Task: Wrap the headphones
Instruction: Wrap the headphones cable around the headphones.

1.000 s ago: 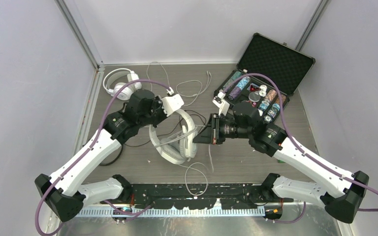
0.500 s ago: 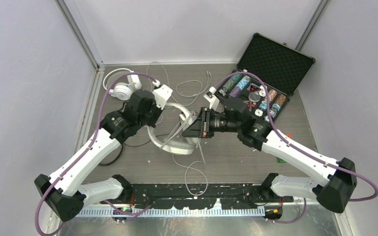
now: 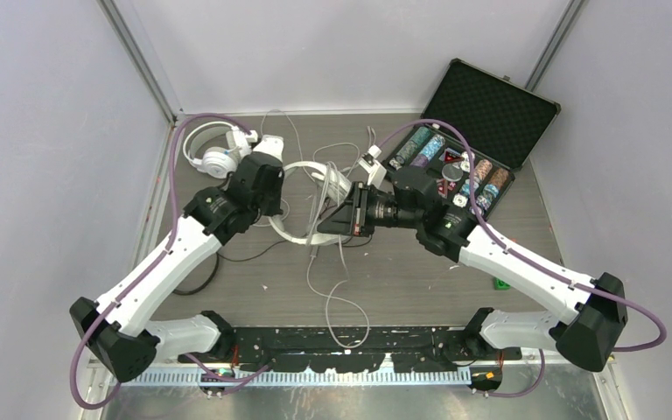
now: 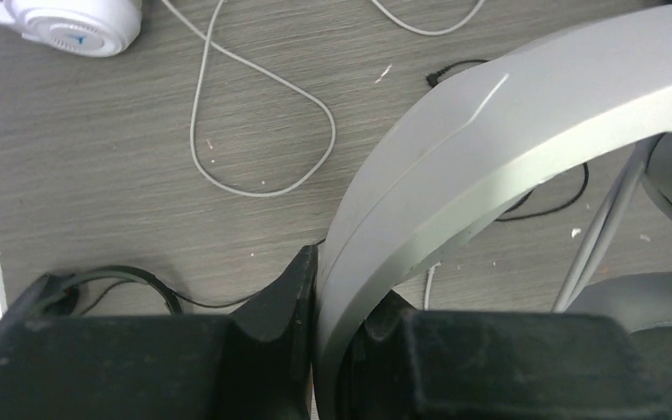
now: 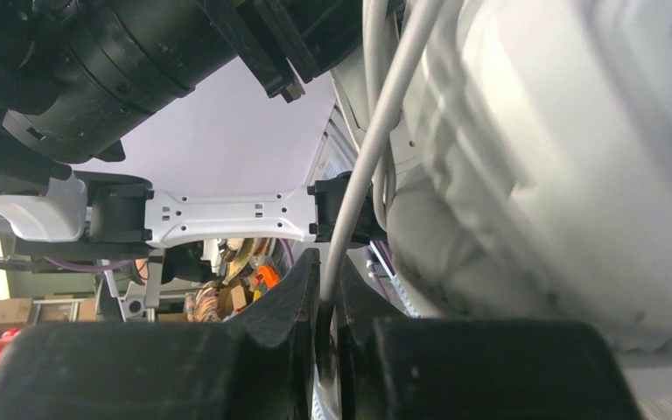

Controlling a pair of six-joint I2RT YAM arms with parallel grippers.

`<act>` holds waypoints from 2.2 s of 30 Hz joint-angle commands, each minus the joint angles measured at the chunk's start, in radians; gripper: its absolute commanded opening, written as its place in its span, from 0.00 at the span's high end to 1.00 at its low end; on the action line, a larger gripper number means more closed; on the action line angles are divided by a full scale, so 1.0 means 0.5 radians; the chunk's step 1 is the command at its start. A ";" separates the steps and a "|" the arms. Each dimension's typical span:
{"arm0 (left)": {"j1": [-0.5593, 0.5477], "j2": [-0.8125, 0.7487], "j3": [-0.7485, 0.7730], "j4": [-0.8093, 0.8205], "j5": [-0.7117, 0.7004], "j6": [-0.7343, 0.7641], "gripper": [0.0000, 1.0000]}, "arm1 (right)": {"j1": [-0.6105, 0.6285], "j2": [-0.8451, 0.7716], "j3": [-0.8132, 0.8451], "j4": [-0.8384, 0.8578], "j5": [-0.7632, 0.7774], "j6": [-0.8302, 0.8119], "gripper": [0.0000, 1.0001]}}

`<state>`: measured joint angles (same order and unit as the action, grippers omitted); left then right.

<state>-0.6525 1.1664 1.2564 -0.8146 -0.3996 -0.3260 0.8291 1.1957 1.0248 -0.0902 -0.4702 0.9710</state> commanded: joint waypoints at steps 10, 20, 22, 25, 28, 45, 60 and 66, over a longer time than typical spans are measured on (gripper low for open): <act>0.012 0.137 0.212 0.022 -0.199 -0.605 1.00 | 0.078 0.096 0.161 0.134 0.096 -0.077 1.00; 0.012 0.207 0.273 -0.023 -0.223 -0.720 1.00 | 0.135 0.100 0.113 0.078 0.211 -0.150 0.91; 0.013 0.221 0.284 -0.031 -0.226 -0.740 1.00 | 0.142 0.080 0.095 0.071 0.233 -0.175 0.95; 0.015 0.241 0.300 -0.040 -0.215 -0.789 1.00 | 0.169 0.077 0.099 0.086 0.239 -0.191 0.99; 0.016 0.242 0.282 0.018 -0.188 -0.816 1.00 | 0.184 0.100 0.113 0.082 0.248 -0.219 1.00; 0.014 0.254 0.222 0.056 -0.166 -0.951 1.00 | 0.183 0.164 0.202 -0.021 0.263 -0.272 0.88; 0.019 0.224 0.297 -0.041 -0.141 -1.170 1.00 | 0.188 0.003 0.068 -0.049 0.316 -0.250 0.84; 0.039 0.193 0.316 -0.025 -0.060 -1.281 1.00 | 0.245 -0.084 -0.065 0.098 0.456 -0.455 0.83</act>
<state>-0.6472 1.3041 1.3418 -0.9321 -0.4389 -0.8509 0.9218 1.2076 1.0222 -0.1169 -0.2787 0.8310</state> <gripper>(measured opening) 0.153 0.166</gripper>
